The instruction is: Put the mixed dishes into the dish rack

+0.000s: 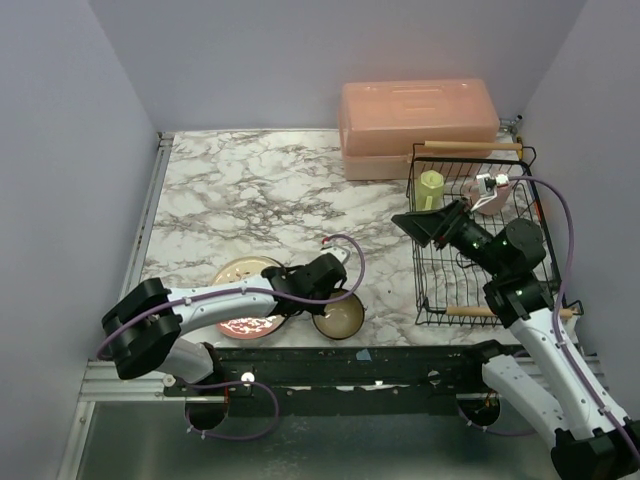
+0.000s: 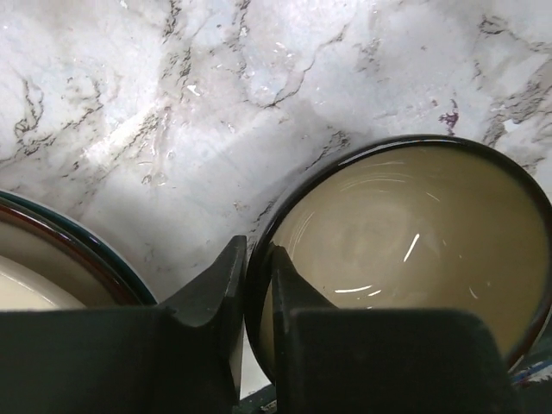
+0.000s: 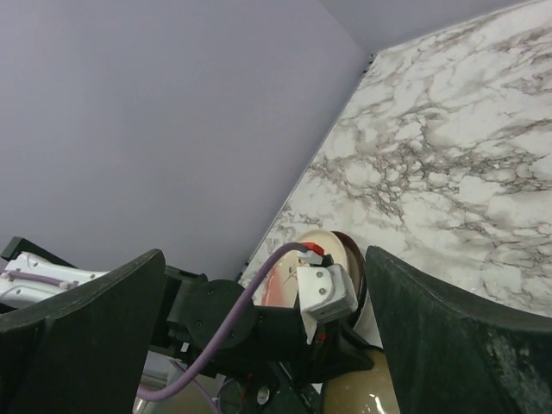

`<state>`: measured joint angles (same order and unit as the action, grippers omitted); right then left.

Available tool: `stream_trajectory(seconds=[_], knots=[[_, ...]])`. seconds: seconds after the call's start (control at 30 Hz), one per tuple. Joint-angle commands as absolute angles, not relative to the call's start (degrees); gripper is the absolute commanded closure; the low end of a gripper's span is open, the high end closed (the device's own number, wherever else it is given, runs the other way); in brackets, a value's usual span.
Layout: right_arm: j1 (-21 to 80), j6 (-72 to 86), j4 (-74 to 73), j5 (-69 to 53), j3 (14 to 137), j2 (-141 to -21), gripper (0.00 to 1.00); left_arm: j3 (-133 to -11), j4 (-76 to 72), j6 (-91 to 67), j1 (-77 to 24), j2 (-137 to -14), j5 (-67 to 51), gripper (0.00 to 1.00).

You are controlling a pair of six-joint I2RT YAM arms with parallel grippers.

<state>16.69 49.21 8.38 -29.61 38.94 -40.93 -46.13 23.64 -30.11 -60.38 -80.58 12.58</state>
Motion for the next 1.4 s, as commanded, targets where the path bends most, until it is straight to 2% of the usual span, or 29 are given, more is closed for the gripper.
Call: stream_trajectory(seconds=[0.0,0.07,0.27,0.43,0.57,0.8,0.93,1.17,1.37], knots=[[16.88,51.28,10.38,-33.94,38.89,-44.65,0.0,-45.06,19.63,-28.99,-60.73,-77.61,14.78,0.95],[16.88,51.24,10.25,-34.85,39.6,-46.01,0.0,-44.83,18.45,-28.13,-60.73,-76.16,15.26,1.0],[16.9,46.61,3.84,-35.58,44.89,-50.37,0.0,-47.08,18.12,-22.97,-58.19,-68.62,14.36,1.0],[16.96,42.34,-3.94,-36.5,50.57,-55.38,0.0,-52.01,18.49,-20.04,-47.12,-58.57,0.51,1.0],[17.04,42.21,-4.02,-37.0,51.68,-56.99,0.0,-59.05,18.88,-20.7,-37.26,-54.45,-8.27,1.0],[19.01,43.35,0.23,-40.23,51.29,-59.67,0.0,-68.28,17.92,-23.56,-25.05,-56.1,-18.83,1.0],[23.36,42.25,1.74,-38.59,51.85,-60.42,0.0,-64.55,13.54,-25.65,-19.11,-57.07,-25.88,1.0],[33.16,41.89,7.2,-34.98,52.27,-64.87,0.0,-55.46,0.35,-29.24,-16.52,-58.86,-34.78,1.0],[36.19,41.44,9.2,-29.29,54.16,-68.27,0.0,-54.9,-3.47,-33.36,-13.72,-64.3,-44.41,1.0]])
